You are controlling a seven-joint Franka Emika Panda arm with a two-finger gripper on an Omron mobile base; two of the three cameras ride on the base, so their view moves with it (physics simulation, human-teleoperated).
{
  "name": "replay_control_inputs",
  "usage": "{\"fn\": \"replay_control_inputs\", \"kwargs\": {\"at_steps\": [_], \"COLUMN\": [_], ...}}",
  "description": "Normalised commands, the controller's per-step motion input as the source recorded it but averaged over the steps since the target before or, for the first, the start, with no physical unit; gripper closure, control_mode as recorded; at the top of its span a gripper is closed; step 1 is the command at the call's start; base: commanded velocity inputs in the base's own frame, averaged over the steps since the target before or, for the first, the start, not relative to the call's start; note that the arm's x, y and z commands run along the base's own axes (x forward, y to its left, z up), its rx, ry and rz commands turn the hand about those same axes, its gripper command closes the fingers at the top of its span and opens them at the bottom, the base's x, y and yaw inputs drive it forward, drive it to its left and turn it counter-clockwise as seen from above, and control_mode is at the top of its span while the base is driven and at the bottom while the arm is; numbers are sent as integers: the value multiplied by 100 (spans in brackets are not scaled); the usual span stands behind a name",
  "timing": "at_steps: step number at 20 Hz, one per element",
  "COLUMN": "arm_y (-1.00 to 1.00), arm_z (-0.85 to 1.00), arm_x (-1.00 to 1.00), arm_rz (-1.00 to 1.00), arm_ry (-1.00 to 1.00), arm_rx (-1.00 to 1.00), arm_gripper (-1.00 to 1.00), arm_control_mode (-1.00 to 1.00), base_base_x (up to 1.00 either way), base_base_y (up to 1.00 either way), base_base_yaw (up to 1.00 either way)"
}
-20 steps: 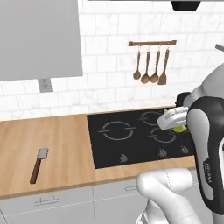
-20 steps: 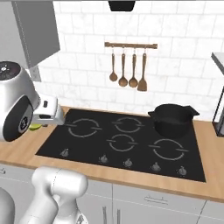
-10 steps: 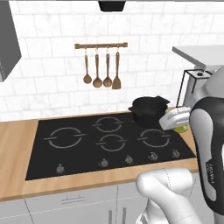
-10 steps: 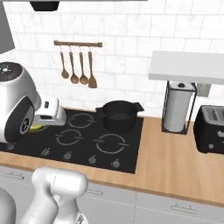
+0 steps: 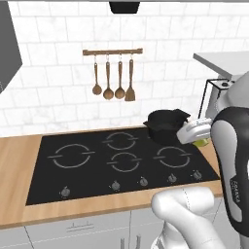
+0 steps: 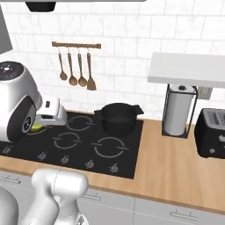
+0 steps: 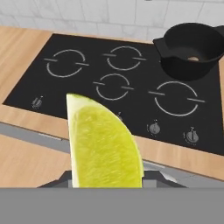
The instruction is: Put the lemon wedge and sweet potato in the pot. Retrieve the spatula and lightly stir the vegetables in the pot.
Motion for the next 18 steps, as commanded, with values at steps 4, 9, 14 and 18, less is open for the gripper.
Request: {"fn": "replay_control_inputs", "kwargs": {"at_steps": [4, 9, 14, 18], "arm_y": [-5, -47, -53, -45], "arm_z": [0, -6, -20, -43], "arm_x": [0, 26, 73, 100], "arm_rz": [0, -21, -19, -7], "arm_ry": [0, 12, 24, 12], "arm_rx": [1, 16, 9, -1], "arm_gripper": [100, 100, 100, 100], "arm_control_mode": [-100, -100, -100, -100], "base_base_x": [0, 0, 0, 0], "base_base_y": [0, 0, 0, 0], "base_base_yaw": [0, 0, 0, 0]}}
